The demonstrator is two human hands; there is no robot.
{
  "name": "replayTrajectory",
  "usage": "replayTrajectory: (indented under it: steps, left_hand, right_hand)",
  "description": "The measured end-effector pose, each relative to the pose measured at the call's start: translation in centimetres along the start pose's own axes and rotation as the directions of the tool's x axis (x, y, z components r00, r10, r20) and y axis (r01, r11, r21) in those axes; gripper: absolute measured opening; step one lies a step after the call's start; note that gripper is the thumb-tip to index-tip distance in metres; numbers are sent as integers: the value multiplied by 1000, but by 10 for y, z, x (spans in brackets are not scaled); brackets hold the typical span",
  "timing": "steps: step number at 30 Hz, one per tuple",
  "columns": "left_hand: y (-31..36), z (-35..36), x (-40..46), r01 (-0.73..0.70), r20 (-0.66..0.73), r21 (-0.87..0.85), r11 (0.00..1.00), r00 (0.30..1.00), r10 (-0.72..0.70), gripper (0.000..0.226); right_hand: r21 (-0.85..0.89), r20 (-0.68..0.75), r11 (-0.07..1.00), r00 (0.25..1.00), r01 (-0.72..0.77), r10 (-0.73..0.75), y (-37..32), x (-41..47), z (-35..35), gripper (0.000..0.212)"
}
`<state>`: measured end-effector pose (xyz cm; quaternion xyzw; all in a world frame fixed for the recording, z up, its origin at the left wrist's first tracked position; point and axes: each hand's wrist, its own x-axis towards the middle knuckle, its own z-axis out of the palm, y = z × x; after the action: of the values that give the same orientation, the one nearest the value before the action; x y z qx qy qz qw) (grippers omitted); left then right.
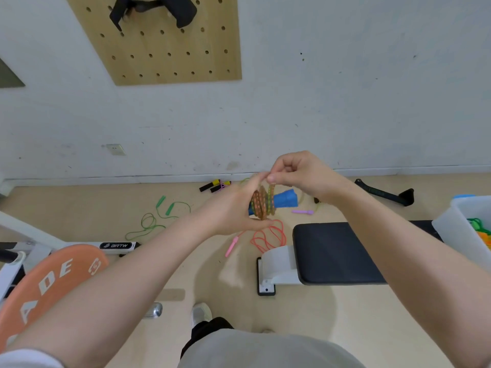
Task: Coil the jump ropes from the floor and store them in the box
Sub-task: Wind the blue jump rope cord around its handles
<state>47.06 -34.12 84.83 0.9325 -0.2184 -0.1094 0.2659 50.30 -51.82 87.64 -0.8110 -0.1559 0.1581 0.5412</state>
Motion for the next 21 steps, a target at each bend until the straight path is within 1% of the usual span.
replayTrajectory:
  steps: [1, 2, 3, 5, 7, 8, 9, 10, 11, 12, 13, 14, 15, 16, 17, 18, 19, 21]
  left_hand:
    - [4, -3, -2, -22, -34, -97, 995, 999, 19, 92]
    - [6, -5, -3, -39, -66, -198, 980, 997, 26, 95]
    - [9, -7, -5, -52, -105, -302, 952, 994, 21, 94]
    - [10, -6, -6, -79, -171, -499, 863, 985, -8, 83]
    - [10, -1, -6, -104, -211, -631, 769, 977, -41, 62]
    - [9, 1, -6, -96, -230, -663, 742, 970, -80, 54]
    - [7, 3, -4, -67, -250, -684, 726, 957, -147, 48]
    - [5, 2, -1, -30, -273, -704, 709, 934, -231, 44]
    - [1, 0, 2, 1, -298, -717, 697, 903, -308, 42]
    - [-4, -2, 5, 32, -318, -711, 702, 876, -362, 40]
    - [-9, -5, 7, 86, -321, -666, 741, 863, -390, 40]
    - [-15, -6, 9, 168, -296, -579, 798, 869, -397, 43]
    - [-20, -6, 8, 247, -244, -455, 855, 890, -386, 48]
    - [-25, -4, 7, 303, -167, -328, 895, 914, -370, 54]
    - [-28, -1, 5, 328, -82, -227, 917, 932, -354, 58]
    - [-31, 3, 3, 337, 2, -167, 927, 940, -341, 59]
    - [-32, 6, 1, 339, 69, -130, 932, 941, -332, 57]
    - [-30, 13, 1, 309, 118, -38, 950, 946, -303, 54]
  right_hand:
    - [176, 20, 984, 1000, -20, 17, 5, 0, 2, 18]
    - [304, 41, 952, 999, -33, 22, 6, -1, 5, 20]
    - [368, 43, 929, 999, -41, 27, 8, -1, 11, 22]
    - [408, 2, 912, 999, -37, 39, 8, -3, 23, 22]
    - [406, -28, 912, 997, -57, 75, 10, -4, 33, 24]
    - [355, -46, 932, 994, -73, 96, 13, -4, 37, 27]
    - [246, -74, 965, 990, -96, 117, 18, -3, 41, 29]
    - [66, -99, 991, 987, -120, 126, 22, -3, 43, 28]
    - [-141, -88, 979, 987, -146, 134, 28, -2, 44, 25]
    - [-326, -36, 933, 988, -156, 152, 32, -2, 47, 20]
    - [-469, 39, 872, 983, -140, 179, 34, -3, 49, 18]
    - [-562, 118, 821, 972, -102, 202, 30, -6, 51, 19]
    - [-632, 174, 773, 961, -59, 215, 25, -8, 52, 21]
    - [-692, 200, 722, 960, -3, 196, 18, -11, 52, 27]
    - [-760, 208, 648, 964, 54, 164, 11, -13, 50, 32]
    - [-811, 209, 575, 970, 103, 121, 4, -13, 47, 33]
    - [-846, 212, 512, 975, 146, 73, -2, -14, 43, 30]
    - [-861, 264, 450, 965, 238, -4, -13, -14, 37, 23]
